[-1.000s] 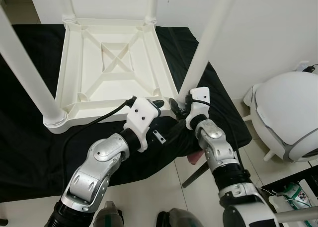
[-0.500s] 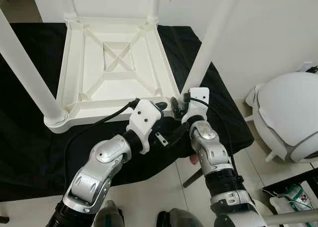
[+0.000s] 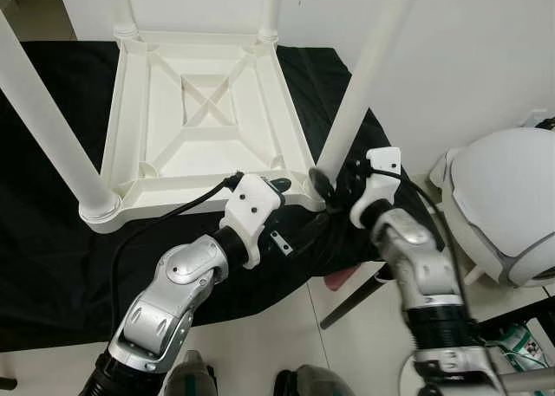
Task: Building children table
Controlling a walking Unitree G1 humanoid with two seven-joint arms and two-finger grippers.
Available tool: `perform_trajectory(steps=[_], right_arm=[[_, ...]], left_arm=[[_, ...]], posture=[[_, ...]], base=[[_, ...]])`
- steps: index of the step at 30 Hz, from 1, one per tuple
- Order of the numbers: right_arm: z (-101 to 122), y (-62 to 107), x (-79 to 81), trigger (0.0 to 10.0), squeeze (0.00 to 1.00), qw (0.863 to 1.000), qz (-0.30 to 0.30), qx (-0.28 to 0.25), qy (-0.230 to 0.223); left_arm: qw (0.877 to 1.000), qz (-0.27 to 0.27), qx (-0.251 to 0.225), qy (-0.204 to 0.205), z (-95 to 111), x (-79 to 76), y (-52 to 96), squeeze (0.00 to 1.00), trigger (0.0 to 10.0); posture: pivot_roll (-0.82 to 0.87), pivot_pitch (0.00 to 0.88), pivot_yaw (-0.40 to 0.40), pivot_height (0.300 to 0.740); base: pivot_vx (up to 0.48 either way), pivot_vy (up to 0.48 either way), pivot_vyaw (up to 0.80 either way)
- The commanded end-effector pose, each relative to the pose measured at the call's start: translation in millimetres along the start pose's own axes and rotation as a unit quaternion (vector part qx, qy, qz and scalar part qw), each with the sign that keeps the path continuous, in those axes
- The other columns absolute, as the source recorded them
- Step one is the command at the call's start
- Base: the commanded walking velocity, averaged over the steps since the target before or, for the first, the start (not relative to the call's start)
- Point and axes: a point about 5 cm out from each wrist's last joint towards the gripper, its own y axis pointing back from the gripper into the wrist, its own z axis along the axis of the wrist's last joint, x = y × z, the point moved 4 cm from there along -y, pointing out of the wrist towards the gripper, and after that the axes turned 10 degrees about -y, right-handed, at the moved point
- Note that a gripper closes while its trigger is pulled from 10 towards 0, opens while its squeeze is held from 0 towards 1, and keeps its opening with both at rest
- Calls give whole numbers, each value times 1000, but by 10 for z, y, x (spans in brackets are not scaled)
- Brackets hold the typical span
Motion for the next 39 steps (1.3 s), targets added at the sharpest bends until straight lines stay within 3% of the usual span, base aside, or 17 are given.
perform_trajectory(steps=[1,4,10,15,23,25,26,27,33,39], right_arm=[[-47,24,81,10000,0,998,60,14,16],[-77,7,46,10000,0,994,94,29,43],[-35,-106,-18,10000,0,992,107,31,64],[0,-330,-79,10000,0,990,106,34,84],[-86,-483,-46,10000,0,989,114,55,78],[-113,-488,-47,9490,0,989,115,61,76],[-146,-485,-49,3922,0,988,118,67,77],[-173,-473,-51,0,0,987,121,69,76],[-246,-439,-72,0,0,986,132,70,80],[-183,-442,-121,0,0,988,117,49,84]], left_arm=[[1000,-5,-5,-1,22,-1,-19,0,10000],[1000,-8,-5,-3,24,4,-25,0,10000],[1000,-7,-6,-5,31,15,-21,0,10000],[1000,-4,-6,-6,41,30,-18,0,10000],[1000,4,-5,-7,55,57,-9,0,10000],[1000,5,-5,-8,56,61,-6,0,10000],[1000,6,-5,-8,58,64,-2,0,10000],[1000,7,-4,-7,58,65,5,0,10000],[1000,9,-3,-6,58,66,16,0,10000],[1000,6,-4,-7,61,64,10,0,10000]], posture=[[6,0,-70,740],[5,0,-64,740],[14,0,-63,740],[25,0,-63,740],[42,3,-61,740],[42,3,-61,740],[47,8,-61,740],[47,8,-61,740],[49,15,-61,740],[49,15,-61,740]], base=[[0,0,0],[0,0,0],[0,0,0],[0,0,0],[0,0,0],[0,0,0],[0,0,0],[0,0,0],[0,0,0],[0,0,0]])
